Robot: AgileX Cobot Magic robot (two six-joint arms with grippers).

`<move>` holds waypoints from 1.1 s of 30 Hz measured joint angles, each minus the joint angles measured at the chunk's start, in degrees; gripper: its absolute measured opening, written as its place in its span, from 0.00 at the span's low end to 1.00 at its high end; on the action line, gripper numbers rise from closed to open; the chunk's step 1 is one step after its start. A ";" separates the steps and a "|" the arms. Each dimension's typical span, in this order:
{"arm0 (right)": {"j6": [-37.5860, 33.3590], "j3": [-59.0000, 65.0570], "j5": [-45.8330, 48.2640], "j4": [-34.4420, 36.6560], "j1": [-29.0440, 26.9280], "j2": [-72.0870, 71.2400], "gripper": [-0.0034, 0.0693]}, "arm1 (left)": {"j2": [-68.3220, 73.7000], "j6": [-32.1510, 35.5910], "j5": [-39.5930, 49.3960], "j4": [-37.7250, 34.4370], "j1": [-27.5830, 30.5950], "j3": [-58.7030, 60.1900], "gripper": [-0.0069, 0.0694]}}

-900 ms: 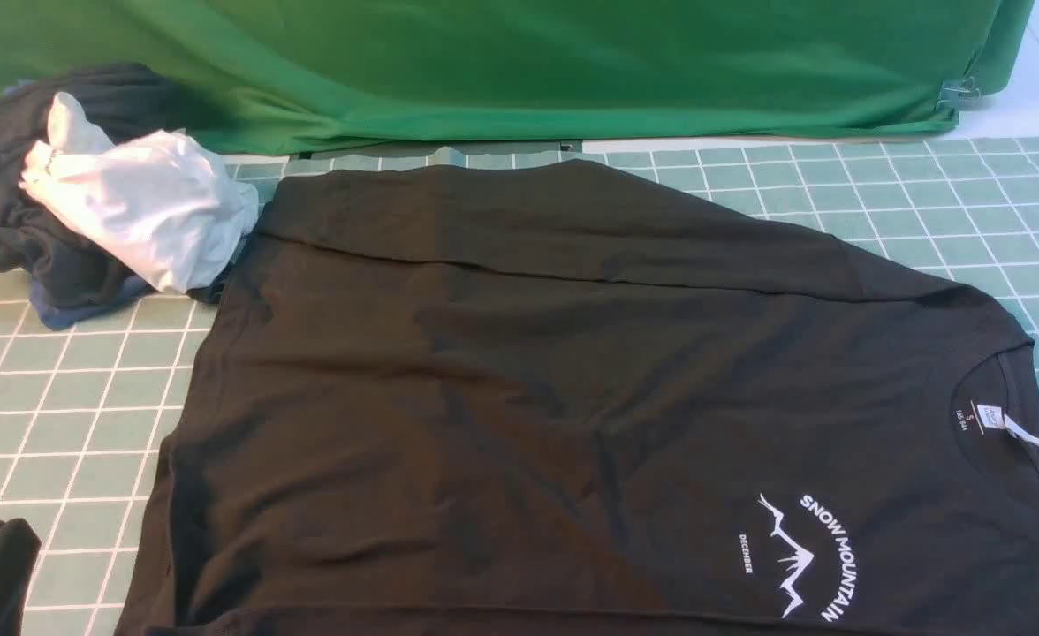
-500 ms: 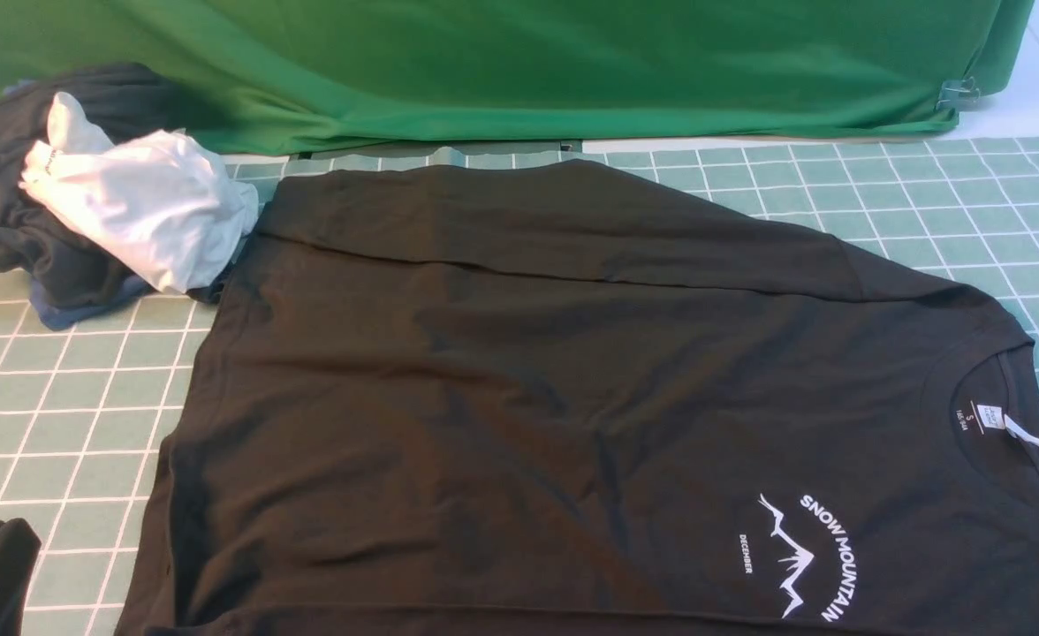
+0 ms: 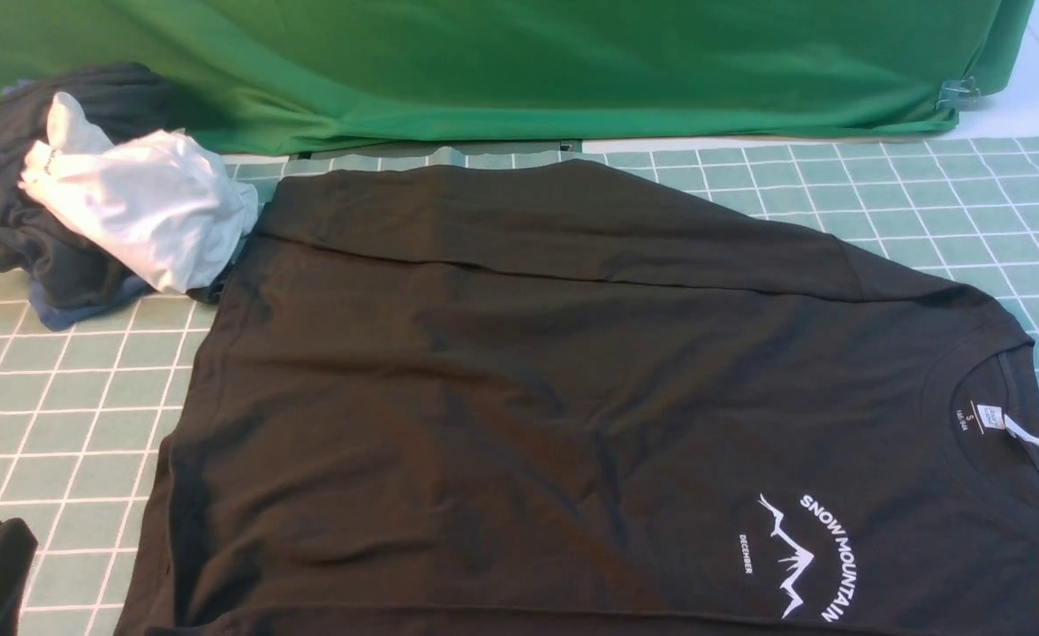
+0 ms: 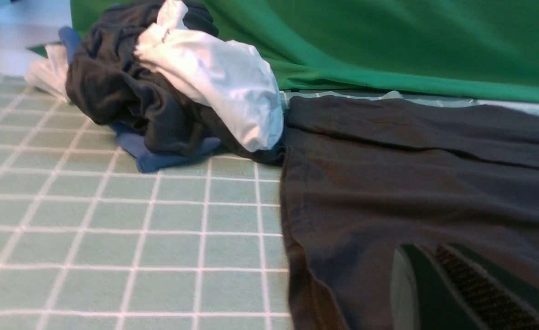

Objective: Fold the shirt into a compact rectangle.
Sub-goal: 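Grasp the left edge of the dark T-shirt lying flat on the table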

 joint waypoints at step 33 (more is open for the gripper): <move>33.27 0.00 -27.35 8.01 0.00 0.00 0.37 | 20.20 -25.66 11.81 -9.92 0.00 -32.13 0.11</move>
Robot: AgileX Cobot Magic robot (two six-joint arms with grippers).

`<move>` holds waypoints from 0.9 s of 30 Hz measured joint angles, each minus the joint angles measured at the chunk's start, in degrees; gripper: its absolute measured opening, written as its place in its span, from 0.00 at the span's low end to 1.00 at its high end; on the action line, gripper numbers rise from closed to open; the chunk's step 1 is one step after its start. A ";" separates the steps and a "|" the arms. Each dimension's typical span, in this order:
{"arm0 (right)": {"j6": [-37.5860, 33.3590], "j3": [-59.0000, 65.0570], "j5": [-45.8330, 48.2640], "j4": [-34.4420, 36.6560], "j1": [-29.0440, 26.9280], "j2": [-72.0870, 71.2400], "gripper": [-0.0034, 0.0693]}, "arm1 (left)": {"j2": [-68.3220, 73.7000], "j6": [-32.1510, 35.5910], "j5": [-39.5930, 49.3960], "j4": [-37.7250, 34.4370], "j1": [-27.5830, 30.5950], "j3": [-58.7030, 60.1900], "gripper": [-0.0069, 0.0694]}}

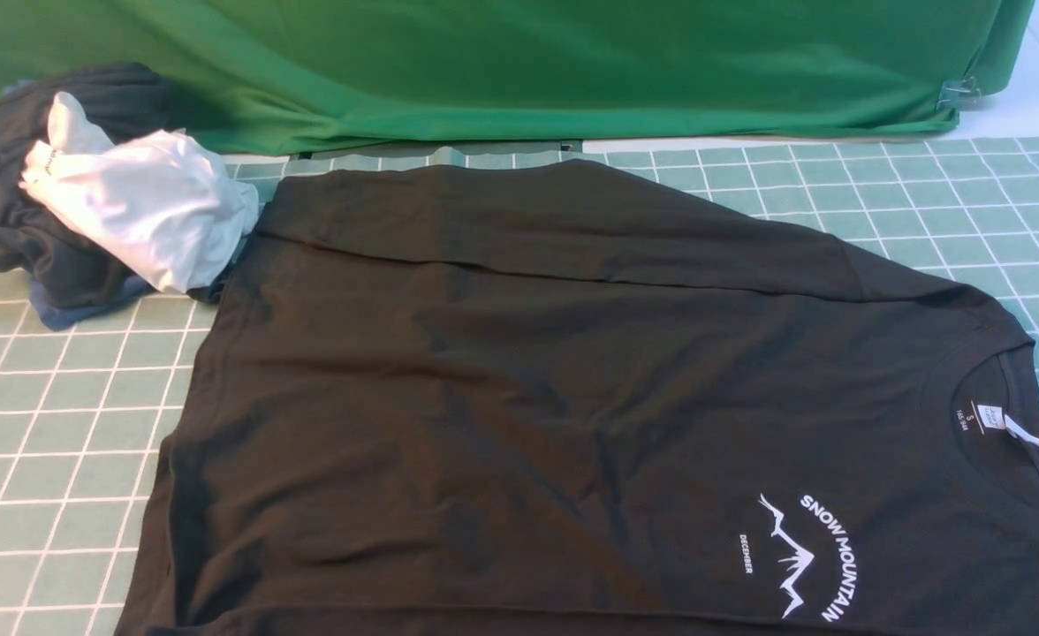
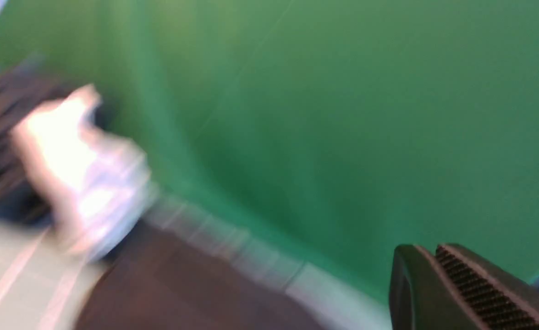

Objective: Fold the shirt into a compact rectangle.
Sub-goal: 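Grasp the left edge of the dark T-shirt lying flat on the table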

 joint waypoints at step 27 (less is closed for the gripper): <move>-26.13 -41.88 46.13 -2.92 37.40 36.44 0.08 | 61.97 5.05 22.12 14.15 -12.72 -6.74 0.09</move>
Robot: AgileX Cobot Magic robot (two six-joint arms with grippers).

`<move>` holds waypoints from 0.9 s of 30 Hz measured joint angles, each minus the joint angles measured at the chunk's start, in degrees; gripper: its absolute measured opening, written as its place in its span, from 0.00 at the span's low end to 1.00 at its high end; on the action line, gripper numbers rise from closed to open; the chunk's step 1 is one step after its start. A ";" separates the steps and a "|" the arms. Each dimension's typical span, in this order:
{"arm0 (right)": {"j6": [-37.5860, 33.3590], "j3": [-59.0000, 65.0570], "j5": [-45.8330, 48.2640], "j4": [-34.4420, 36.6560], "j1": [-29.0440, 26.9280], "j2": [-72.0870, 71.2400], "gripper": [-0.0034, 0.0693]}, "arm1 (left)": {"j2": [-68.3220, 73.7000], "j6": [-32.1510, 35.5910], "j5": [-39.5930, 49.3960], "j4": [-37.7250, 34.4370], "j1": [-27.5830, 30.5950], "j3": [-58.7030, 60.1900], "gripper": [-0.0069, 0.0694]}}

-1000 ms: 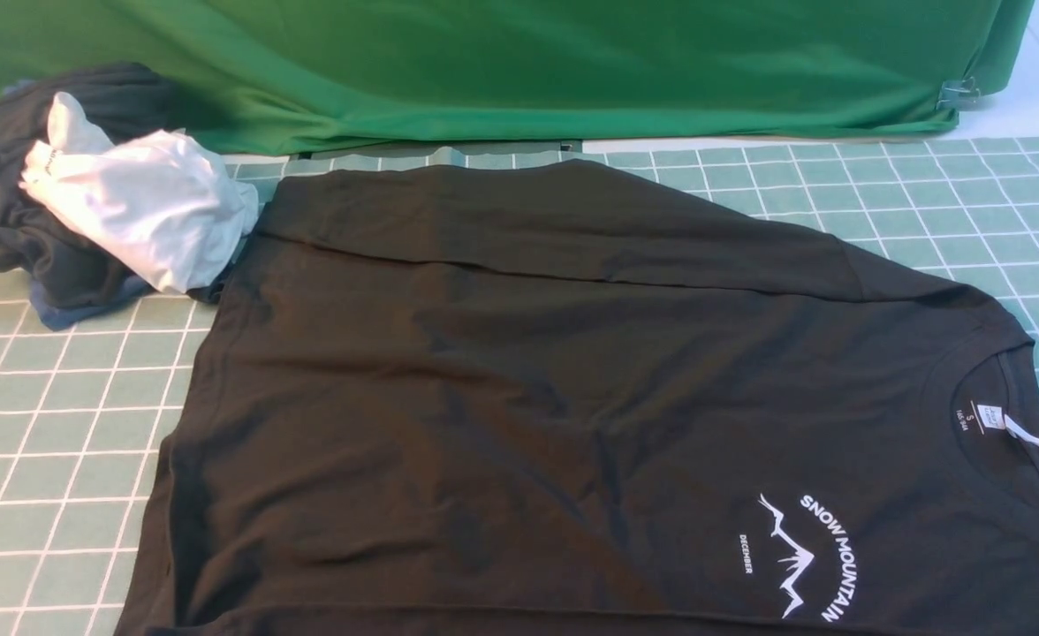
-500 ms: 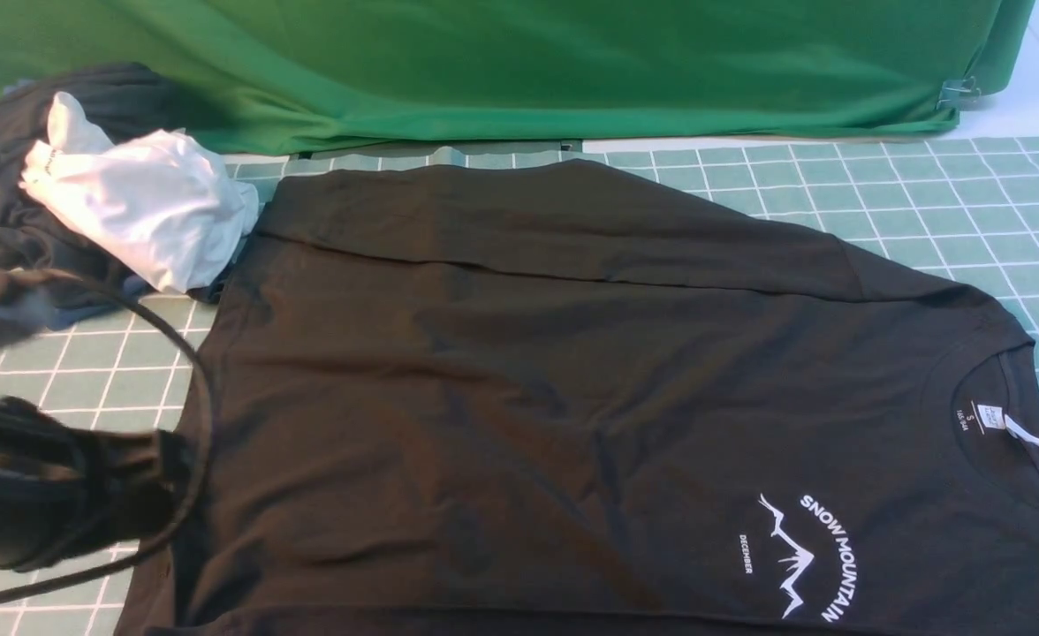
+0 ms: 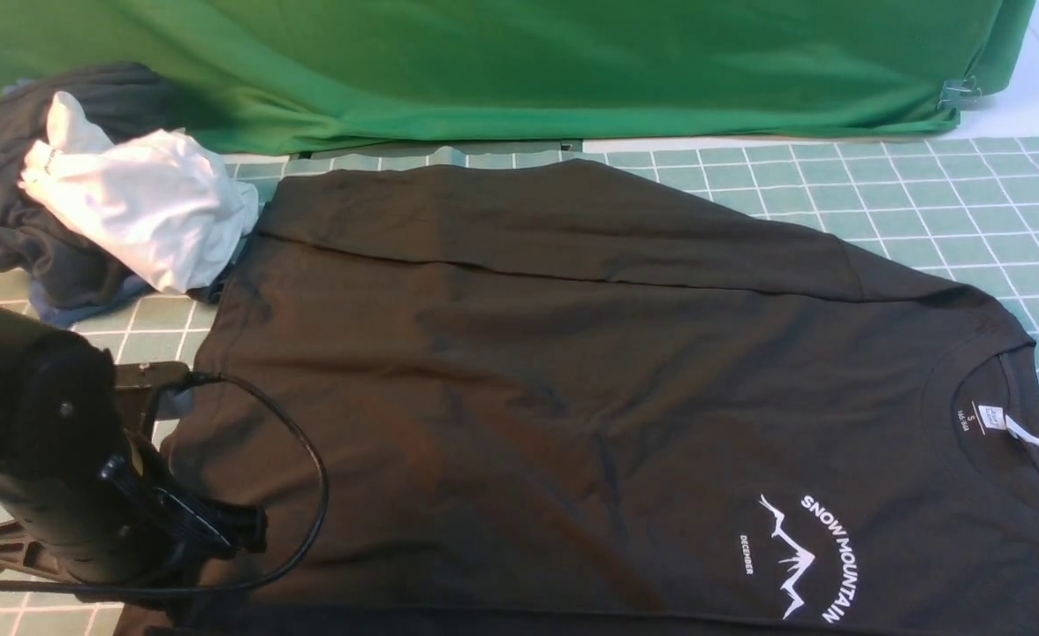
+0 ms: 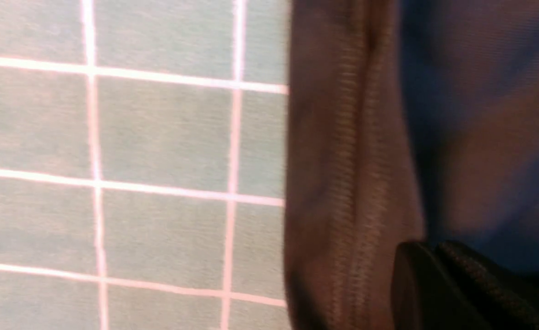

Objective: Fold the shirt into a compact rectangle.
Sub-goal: 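Grasp the left edge of the dark T-shirt lying flat on the table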

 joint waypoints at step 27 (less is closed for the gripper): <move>0.08 -0.30 -3.37 -0.10 0.99 -0.06 0.10 | -12.93 21.38 2.21 -20.39 13.83 -0.04 0.09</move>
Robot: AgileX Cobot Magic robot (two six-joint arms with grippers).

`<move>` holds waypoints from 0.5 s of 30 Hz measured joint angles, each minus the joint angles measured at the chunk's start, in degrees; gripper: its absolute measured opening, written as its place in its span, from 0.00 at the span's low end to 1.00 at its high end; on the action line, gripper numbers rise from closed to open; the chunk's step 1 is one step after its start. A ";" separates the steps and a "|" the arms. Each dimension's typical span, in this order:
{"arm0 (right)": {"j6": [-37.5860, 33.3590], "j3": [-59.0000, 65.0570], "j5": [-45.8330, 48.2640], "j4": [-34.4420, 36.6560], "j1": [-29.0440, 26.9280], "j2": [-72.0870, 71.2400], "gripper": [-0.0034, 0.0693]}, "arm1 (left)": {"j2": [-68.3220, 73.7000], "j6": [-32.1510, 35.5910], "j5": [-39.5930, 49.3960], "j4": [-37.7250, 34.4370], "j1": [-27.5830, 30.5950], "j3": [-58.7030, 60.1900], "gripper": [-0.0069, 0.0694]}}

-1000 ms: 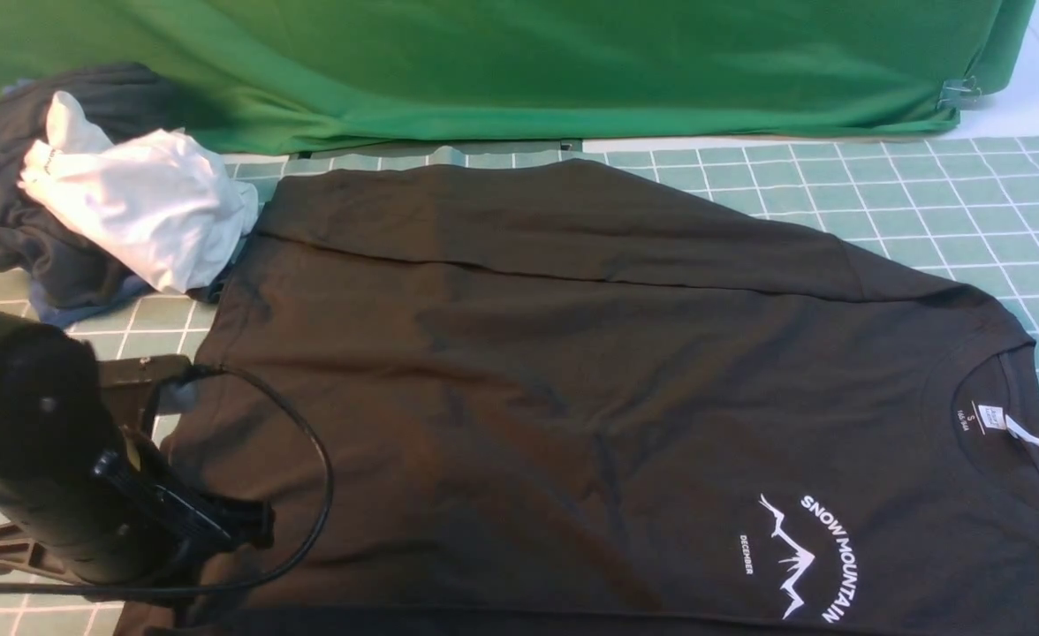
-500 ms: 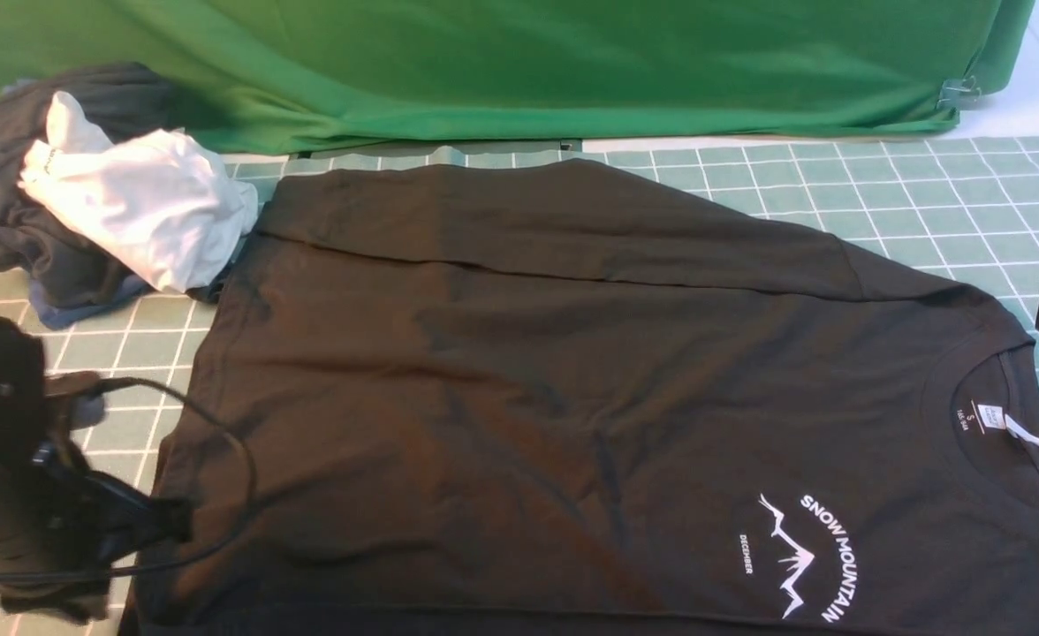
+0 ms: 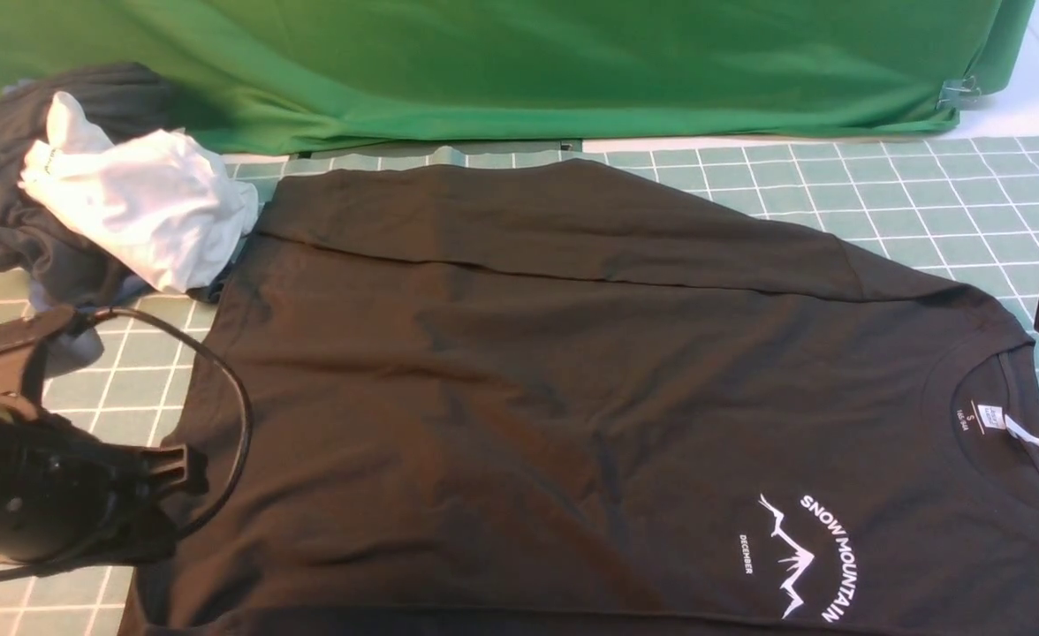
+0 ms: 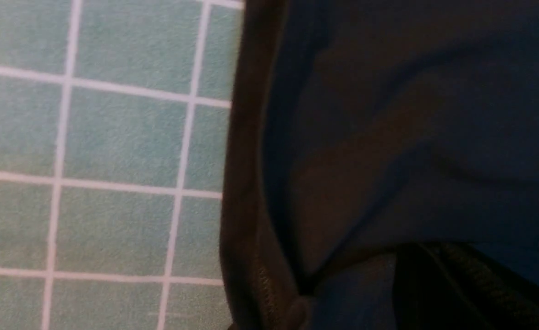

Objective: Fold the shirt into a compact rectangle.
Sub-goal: 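Grasp the left edge of the dark T-shirt lying flat on the table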

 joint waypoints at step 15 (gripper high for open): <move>0.00 0.00 -0.22 -0.05 0.00 0.00 0.12 | 19.80 -8.35 0.70 8.99 0.00 0.00 0.09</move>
